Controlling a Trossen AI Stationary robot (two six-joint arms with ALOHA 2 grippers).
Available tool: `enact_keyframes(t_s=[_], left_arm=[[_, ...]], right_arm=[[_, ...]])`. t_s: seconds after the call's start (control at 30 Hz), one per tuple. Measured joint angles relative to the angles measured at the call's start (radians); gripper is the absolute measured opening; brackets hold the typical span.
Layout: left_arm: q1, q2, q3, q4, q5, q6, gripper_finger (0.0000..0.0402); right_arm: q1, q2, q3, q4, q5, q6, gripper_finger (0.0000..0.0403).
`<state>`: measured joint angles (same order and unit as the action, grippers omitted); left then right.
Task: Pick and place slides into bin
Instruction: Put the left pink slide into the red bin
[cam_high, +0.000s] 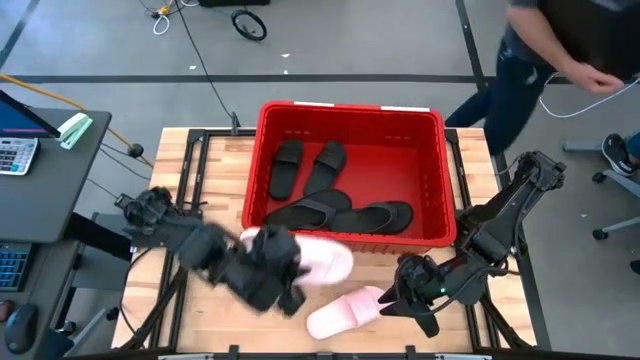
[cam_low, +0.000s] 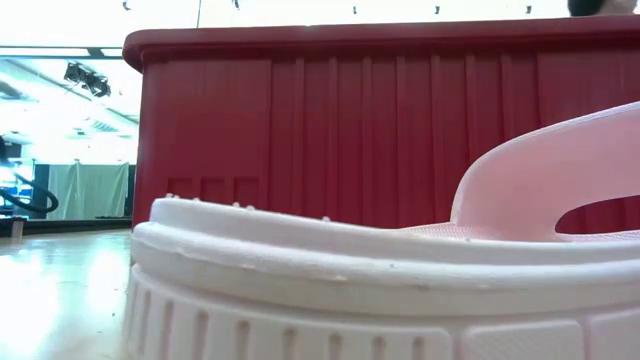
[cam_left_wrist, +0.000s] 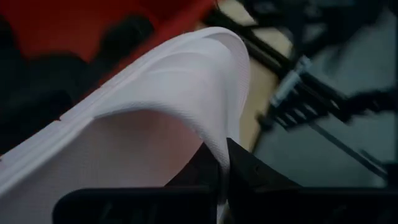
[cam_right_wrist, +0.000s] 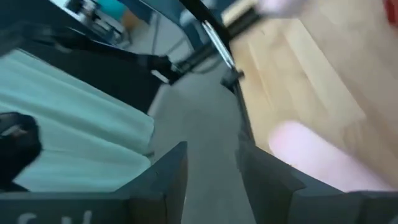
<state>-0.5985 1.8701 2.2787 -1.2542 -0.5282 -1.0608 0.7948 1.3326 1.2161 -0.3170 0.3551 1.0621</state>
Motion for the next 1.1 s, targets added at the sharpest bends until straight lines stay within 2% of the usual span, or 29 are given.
enact_keyframes(t_s=[0.17, 0.33, 0.47, 0.57, 0.7, 0.83, 1.0, 1.1], left_arm=[[0.15, -0.004, -0.002, 0.047, 0.005, 0.149, 0.0011], [0.319, 0.005, -0.01, 0.18, 0.074, 0.289, 0.0011], [0.46, 0.013, -0.033, 0.325, 0.189, 0.372, 0.0011], [0.555, 0.031, -0.077, 0.442, 0.277, 0.416, 0.0011], [0.665, 0.087, -0.15, 0.576, 0.398, 0.418, 0.0011], [0.747, 0.16, -0.222, 0.768, 0.516, 0.411, 0.0011], [0.807, 0.281, -0.273, 1.044, 0.617, 0.324, 0.0011], [0.822, 0.356, -0.273, 1.117, 0.669, 0.279, 0.0011]], right_arm=[[-0.001, 0.0, 0.115, -0.024, 0.015, -0.13, 0.0146], [0.0, -0.003, 0.282, -0.154, 0.135, -0.286, 0.0145], [-0.007, -0.011, 0.43, -0.289, 0.273, -0.403, 0.0145], [-0.021, -0.02, 0.528, -0.377, 0.324, -0.471, 0.0144], [-0.044, -0.033, 0.62, -0.442, 0.331, -0.543, 0.0144], [-0.061, -0.061, 0.647, -0.476, 0.331, -0.59, 0.0144], [-0.08, -0.098, 0.641, -0.554, 0.33, -0.58, 0.0144], [-0.089, -0.106, 0.64, -0.609, 0.329, -0.543, 0.0144]])
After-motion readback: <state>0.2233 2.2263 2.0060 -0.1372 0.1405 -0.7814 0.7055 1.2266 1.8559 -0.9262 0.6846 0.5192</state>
